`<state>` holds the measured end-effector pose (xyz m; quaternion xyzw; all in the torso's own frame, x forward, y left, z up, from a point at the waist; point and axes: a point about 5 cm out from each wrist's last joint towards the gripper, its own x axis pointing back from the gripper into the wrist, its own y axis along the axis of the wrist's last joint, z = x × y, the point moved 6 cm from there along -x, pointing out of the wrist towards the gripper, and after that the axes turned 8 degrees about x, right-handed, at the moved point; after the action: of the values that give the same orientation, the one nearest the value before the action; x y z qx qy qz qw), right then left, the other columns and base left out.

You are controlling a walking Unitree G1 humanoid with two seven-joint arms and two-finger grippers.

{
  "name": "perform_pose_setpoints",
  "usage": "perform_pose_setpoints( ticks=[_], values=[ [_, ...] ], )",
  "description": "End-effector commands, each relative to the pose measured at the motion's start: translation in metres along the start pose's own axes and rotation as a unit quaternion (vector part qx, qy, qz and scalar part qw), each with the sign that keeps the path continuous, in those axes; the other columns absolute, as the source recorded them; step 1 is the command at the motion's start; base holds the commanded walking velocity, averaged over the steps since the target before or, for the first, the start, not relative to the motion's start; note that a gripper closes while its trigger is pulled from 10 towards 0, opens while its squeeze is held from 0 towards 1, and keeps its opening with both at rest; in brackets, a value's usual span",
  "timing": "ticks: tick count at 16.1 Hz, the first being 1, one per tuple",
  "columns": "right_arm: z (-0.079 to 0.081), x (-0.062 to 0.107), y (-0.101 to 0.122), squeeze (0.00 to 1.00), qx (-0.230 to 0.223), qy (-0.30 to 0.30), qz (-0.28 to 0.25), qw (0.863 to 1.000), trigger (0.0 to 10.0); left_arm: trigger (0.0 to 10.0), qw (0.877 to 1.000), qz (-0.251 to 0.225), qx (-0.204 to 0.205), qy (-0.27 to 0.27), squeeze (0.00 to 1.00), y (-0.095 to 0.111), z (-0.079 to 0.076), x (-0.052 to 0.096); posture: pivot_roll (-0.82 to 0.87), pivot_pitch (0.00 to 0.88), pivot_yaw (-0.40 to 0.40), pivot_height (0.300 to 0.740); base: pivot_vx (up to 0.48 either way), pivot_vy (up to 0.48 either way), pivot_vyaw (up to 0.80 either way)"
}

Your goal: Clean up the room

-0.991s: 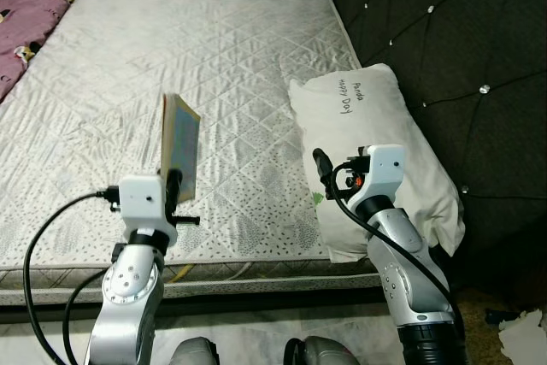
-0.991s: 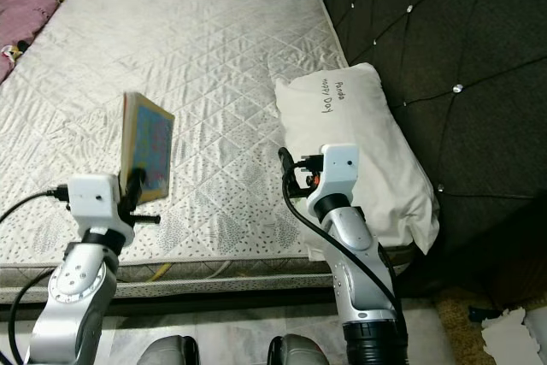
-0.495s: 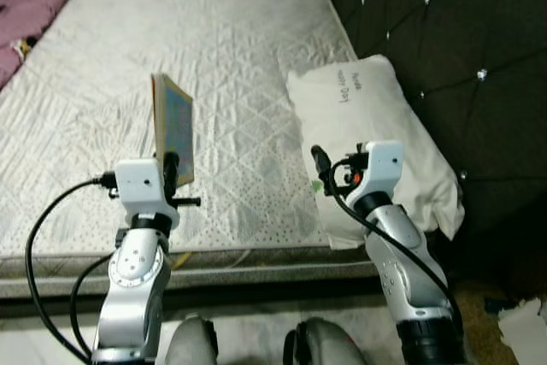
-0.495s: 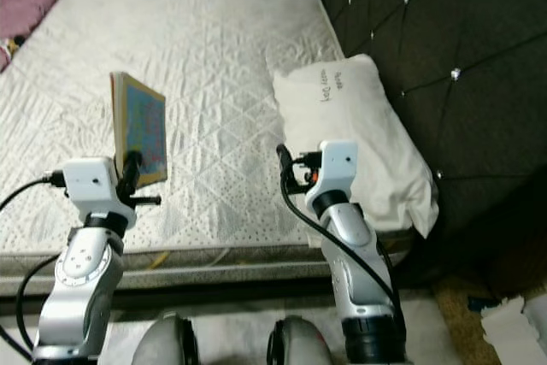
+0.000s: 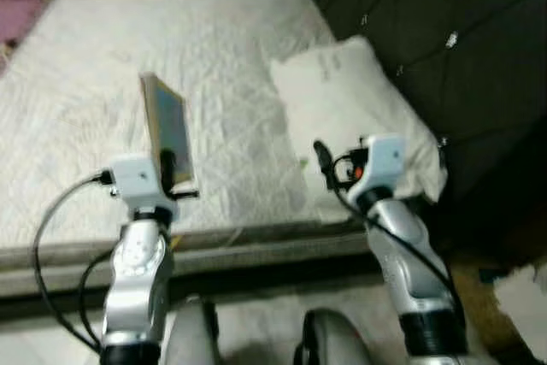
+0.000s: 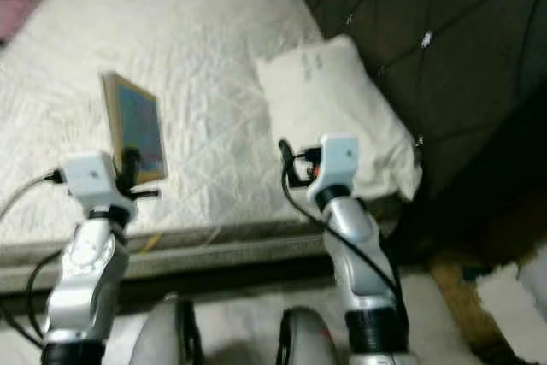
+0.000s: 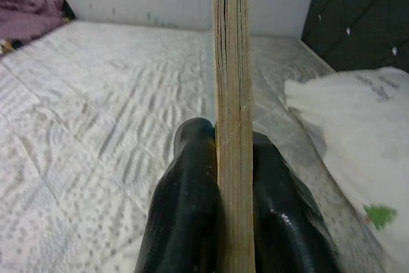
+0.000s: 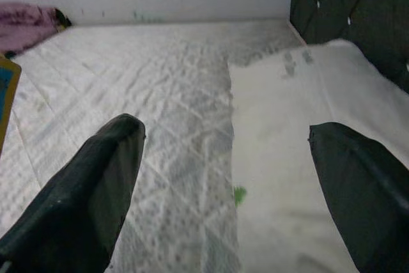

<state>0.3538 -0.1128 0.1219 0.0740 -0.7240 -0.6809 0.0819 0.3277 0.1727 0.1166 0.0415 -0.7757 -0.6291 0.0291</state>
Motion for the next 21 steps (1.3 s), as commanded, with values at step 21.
perform_pose_setpoints(
  ticks=[21],
  values=[
    [0.012,-0.015,0.009,0.0,-0.015,0.023,-0.017,0.999,10.0,10.0,0.999,-0.044,0.008,-0.021,0.0,0.029,-0.003,-0.007,-0.09,0.085,-0.034,0.669,0.232,0.0,0.0]
  ],
)
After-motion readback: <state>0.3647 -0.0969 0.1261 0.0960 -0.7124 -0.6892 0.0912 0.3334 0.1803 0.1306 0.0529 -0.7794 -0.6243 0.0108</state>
